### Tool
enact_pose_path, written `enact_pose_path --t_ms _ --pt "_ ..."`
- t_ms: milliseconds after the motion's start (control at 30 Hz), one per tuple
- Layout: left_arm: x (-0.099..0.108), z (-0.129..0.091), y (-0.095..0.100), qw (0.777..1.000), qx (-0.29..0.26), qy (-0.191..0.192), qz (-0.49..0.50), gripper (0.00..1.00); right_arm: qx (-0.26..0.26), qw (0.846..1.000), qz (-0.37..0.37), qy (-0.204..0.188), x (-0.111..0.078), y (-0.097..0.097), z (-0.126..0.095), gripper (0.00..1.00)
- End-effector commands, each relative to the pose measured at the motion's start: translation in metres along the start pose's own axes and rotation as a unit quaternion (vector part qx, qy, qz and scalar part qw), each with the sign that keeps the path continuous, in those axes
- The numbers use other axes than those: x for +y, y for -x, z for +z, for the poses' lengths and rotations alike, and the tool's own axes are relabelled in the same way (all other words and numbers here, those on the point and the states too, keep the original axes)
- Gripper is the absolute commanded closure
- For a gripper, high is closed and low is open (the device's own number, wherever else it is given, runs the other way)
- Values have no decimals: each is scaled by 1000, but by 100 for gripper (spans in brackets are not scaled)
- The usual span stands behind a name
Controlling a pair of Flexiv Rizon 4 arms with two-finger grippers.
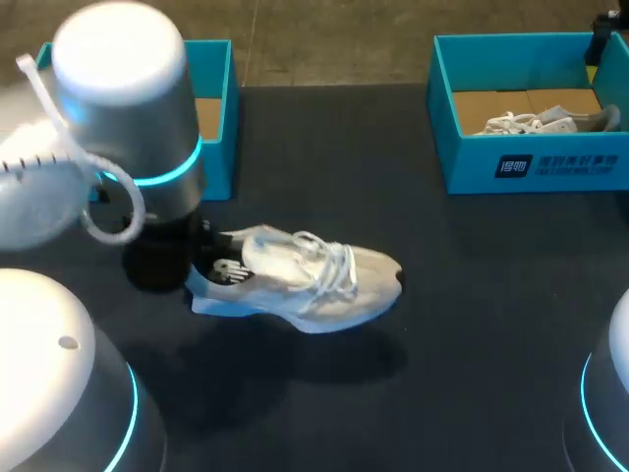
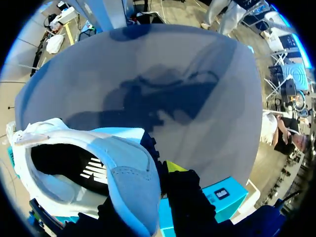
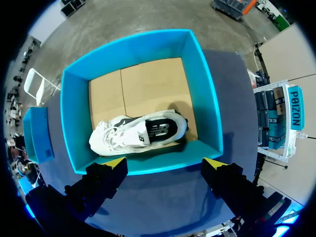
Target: Take the shoe out of the shoebox, open the shoe tongue, remove and reinsert the insole, then place the shoe into the shoebox
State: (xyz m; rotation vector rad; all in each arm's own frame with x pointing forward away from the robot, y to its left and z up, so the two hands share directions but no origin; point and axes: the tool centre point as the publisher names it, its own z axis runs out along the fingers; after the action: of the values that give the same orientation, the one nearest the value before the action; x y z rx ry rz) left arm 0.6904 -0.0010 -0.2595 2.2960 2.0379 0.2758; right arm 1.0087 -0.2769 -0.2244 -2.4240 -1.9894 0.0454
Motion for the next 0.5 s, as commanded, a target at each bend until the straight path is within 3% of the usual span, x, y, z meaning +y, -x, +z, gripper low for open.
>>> enact_pose_path --t_ms 33,500 --pt "5 19 12 1000 3 -2 0 100 -1 1000 0 0 0 0 0 0" --pt "5 64 42 999 1 -43 -5 100 -1 1000 0 0 0 0 0 0"
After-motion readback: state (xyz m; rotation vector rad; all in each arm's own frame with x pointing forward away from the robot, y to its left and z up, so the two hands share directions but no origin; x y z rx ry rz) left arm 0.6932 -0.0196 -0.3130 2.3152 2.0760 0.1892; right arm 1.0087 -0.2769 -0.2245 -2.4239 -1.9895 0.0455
